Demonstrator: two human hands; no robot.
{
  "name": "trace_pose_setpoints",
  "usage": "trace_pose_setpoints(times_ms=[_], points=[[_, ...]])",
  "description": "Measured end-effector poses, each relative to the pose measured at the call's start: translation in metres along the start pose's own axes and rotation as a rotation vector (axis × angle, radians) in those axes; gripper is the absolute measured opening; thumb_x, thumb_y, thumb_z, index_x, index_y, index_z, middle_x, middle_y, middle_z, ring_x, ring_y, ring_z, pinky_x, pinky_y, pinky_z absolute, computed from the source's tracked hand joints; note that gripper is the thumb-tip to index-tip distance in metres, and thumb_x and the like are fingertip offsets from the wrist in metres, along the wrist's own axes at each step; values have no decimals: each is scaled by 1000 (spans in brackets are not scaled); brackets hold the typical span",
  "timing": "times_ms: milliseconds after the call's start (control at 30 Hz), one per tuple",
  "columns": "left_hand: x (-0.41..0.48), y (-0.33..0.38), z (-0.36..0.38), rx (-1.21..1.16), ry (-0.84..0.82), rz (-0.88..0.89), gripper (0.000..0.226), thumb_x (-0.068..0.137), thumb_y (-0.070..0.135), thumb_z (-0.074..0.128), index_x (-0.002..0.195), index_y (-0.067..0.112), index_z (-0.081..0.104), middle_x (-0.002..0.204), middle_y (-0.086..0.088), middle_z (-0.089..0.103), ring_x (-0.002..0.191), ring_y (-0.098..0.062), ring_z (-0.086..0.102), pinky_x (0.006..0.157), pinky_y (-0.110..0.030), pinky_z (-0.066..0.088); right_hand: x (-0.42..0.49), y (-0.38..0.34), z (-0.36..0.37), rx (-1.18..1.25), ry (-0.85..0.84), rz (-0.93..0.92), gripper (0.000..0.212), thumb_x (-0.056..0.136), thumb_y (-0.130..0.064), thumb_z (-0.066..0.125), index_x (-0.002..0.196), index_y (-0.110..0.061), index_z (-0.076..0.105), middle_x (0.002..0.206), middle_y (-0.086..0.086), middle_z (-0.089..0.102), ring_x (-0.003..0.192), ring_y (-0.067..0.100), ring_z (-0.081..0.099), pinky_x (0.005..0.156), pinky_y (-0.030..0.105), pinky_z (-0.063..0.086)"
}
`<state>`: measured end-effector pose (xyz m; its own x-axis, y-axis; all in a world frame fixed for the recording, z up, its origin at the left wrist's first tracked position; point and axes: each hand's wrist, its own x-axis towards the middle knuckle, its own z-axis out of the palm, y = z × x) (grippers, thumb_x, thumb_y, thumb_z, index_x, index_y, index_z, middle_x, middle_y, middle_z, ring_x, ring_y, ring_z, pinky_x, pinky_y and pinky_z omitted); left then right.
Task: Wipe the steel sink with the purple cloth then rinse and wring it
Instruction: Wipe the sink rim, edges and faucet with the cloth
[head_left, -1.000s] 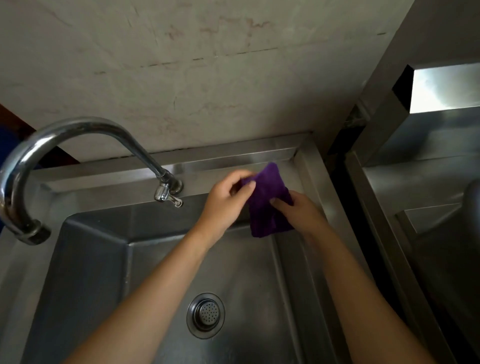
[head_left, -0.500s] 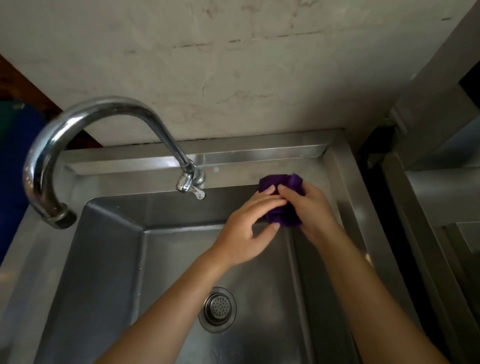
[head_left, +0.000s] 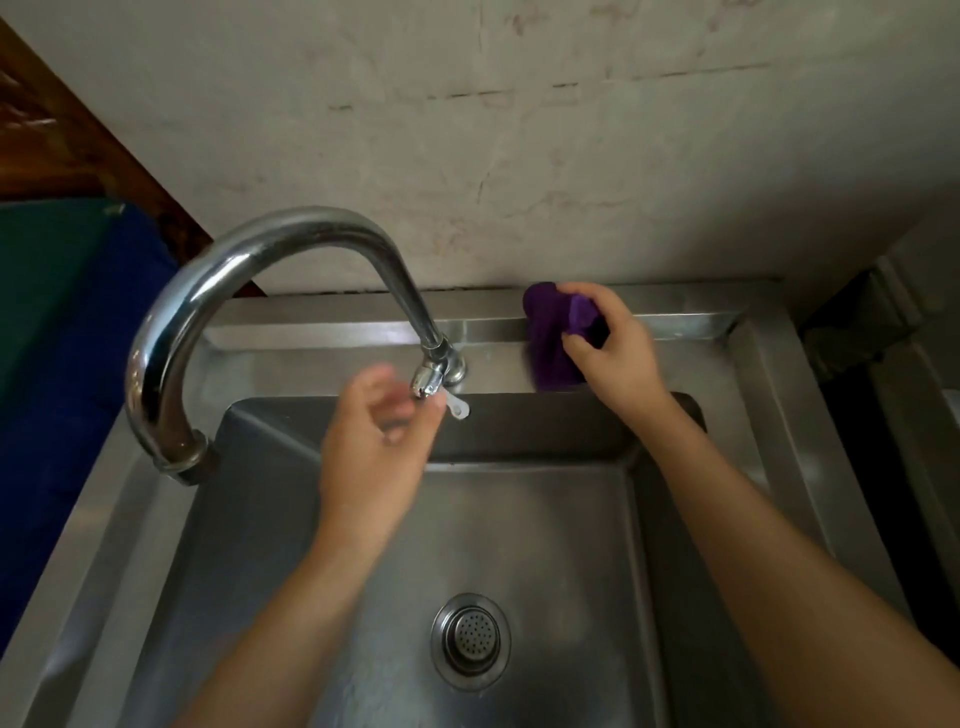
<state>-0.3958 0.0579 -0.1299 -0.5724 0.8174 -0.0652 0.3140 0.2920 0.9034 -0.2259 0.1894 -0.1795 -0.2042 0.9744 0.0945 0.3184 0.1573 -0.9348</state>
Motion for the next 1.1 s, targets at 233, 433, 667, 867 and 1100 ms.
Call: trace_pose_setpoints(times_ms=[233, 433, 667, 867, 1100], points=[[66, 33, 22, -288, -104, 252, 21, 88, 30, 58, 109, 28, 53, 101, 15, 67, 105, -3, 61, 97, -22, 43, 34, -6, 23, -60, -165, -214, 49, 73, 14, 51, 116, -9, 60, 126, 7, 60, 119, 16, 53, 104, 13, 33], [79, 21, 20, -233, -108, 394, 16, 88, 41, 45, 73, 36, 49, 63, 14, 57, 69, -10, 54, 78, -40, 46, 69, -17, 62, -273, -673, -318, 59, 70, 10, 48, 125, -10, 56, 125, 16, 59, 115, 27, 52, 100, 28, 36], [86, 19, 17, -218, -187, 419, 21, 90, 38, 43, 69, 38, 49, 63, 15, 52, 67, -12, 51, 78, -44, 45, 85, -35, 75, -586, -880, -294, 41, 83, -7, 49, 120, -24, 56, 112, 13, 49, 101, 30, 51, 81, 29, 36], [93, 19, 13, -228, -256, 434, 20, 90, 35, 42, 70, 34, 49, 63, 16, 52, 66, -6, 52, 79, -41, 47, 61, -30, 74, -589, -651, -222, 36, 83, -13, 52, 117, -24, 58, 102, 11, 48, 96, 34, 55, 85, 34, 46], [95, 20, 14, -271, -268, 398, 22, 88, 37, 44, 67, 42, 49, 60, 17, 49, 63, -5, 49, 78, -39, 44, 6, 5, 43, -497, -309, -139, 45, 82, -6, 56, 125, -19, 56, 112, 13, 54, 102, 27, 54, 94, 28, 41]])
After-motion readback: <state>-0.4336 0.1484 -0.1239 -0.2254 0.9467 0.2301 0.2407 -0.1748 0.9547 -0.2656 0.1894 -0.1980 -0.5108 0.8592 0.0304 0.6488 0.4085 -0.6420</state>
